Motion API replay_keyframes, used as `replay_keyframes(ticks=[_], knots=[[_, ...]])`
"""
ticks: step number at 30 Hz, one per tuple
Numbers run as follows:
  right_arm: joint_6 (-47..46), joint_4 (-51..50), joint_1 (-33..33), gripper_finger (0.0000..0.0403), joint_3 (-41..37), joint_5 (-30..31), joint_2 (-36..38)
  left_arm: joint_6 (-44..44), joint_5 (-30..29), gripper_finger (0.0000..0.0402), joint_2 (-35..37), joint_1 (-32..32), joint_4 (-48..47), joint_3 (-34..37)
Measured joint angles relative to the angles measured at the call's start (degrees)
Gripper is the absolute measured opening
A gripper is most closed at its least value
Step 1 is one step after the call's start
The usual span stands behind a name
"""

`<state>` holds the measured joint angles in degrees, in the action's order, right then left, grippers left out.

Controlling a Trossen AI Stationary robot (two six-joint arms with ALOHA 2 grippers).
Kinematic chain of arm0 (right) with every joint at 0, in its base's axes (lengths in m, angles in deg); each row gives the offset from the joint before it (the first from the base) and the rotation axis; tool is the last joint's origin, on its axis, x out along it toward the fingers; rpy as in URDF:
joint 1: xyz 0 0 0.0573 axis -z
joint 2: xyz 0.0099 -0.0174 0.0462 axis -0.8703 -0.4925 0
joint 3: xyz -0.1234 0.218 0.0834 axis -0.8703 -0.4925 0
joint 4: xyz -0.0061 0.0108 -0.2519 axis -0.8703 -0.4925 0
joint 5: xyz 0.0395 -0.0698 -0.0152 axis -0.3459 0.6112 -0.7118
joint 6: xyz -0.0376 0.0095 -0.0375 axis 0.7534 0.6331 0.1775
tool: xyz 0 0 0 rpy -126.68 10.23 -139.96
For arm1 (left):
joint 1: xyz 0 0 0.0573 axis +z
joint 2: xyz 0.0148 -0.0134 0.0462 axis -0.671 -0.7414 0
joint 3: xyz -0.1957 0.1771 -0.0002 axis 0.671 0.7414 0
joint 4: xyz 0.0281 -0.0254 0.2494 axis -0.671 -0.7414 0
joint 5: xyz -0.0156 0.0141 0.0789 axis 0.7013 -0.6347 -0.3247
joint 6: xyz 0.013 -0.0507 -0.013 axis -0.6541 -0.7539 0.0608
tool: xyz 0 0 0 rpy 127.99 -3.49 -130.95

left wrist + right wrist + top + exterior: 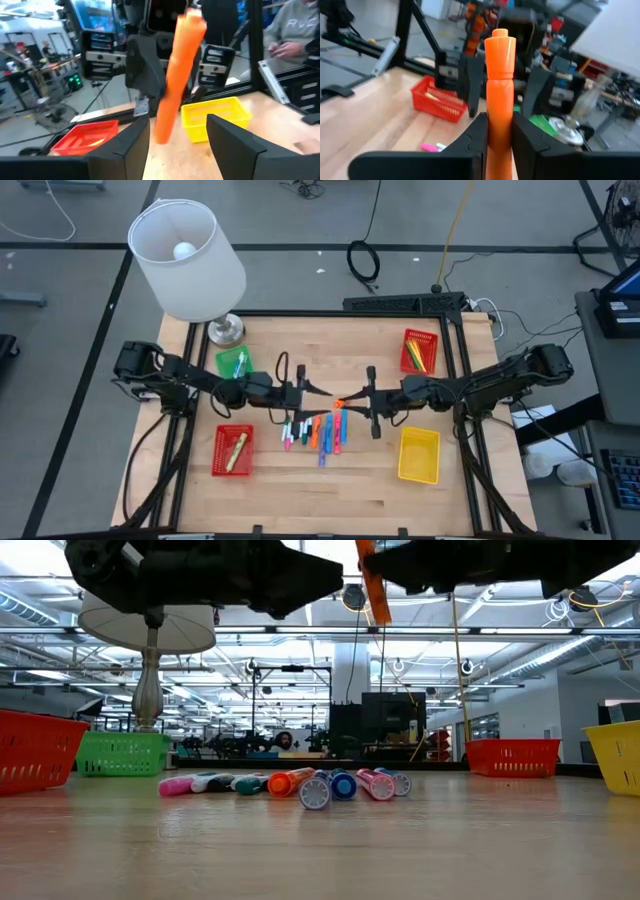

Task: Pick & Place Markers
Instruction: Put the orange highlighter pen into the bottom red basket

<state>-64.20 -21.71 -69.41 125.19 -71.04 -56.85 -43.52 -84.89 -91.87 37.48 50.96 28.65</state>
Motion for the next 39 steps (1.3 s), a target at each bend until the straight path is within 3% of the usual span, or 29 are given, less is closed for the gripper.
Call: replay_keyframes(ticks=[17, 29, 33, 39], knots=[[0.0, 3.7, -0.6, 0.0045, 0.1, -1.8, 0.0, 0.4, -1.9, 0.0200, -11.7, -0.5, 2.7, -12.3], [0.3, 4.1, -1.3, 0.0045, 0.1, -2.9, 0.0, -2.5, -1.9, 0.0197, -12.2, -0.5, 0.6, -14.1], [0.3, 4.1, -1.3, 0.0045, 0.1, -2.8, 0.0, -1.0, -1.9, 0.0168, -12.2, -0.4, 0.3, -14.1], [-1.3, 4.1, -1.3, 0.0062, 0.1, -2.5, 0.1, 3.5, -1.6, 0.0058, -12.2, -0.9, 0.1, -14.1]])
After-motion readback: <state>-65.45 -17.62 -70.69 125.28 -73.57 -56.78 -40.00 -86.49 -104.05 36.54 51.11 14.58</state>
